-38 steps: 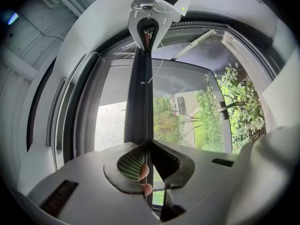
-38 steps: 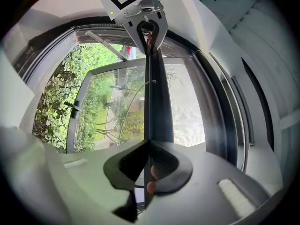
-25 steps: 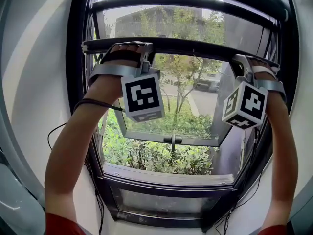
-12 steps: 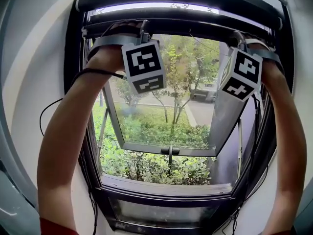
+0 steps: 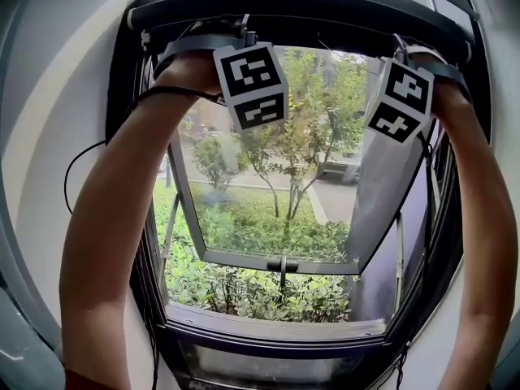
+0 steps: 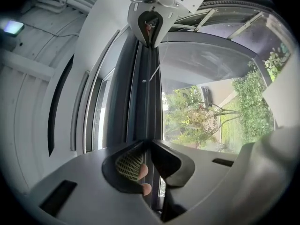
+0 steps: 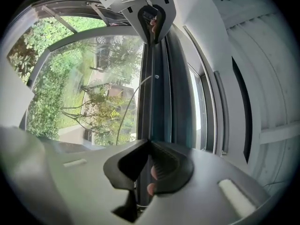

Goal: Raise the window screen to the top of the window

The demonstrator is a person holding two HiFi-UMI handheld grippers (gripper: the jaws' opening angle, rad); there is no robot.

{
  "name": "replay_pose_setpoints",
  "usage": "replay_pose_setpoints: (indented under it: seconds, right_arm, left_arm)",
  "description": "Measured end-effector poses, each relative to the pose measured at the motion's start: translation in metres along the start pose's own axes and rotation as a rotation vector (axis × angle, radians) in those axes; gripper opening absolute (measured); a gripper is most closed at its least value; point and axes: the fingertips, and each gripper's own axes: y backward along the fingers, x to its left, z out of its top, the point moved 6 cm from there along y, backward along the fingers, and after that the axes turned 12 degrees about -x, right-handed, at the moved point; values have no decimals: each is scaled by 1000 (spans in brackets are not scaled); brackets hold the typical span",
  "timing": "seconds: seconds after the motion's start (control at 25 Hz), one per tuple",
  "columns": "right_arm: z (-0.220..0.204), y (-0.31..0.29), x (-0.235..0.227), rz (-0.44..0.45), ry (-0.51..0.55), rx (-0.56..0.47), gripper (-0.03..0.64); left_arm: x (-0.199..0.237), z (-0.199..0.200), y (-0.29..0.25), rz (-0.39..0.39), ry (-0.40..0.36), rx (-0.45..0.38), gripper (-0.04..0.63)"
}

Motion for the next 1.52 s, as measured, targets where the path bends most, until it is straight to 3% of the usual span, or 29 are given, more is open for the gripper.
replay_pose_setpoints:
  seconds: [0.52,0.68,1.04,1.52]
  right_arm:
    - [3,-6,-3,-69,2,4,50]
    - [1,1,1,-69,-17,-17,121]
    - [5,28,26,-105,-82,-115,153]
    - [7,70,71,-84,-112,-162,153]
  left_arm:
    - [3,-3,-4,35,-14,13,55]
    - [-1,-3,2,62,-42,16,102]
    - [-13,-5,36,91,25,-39,120]
    - [-63,17,87,17,28,-90,124]
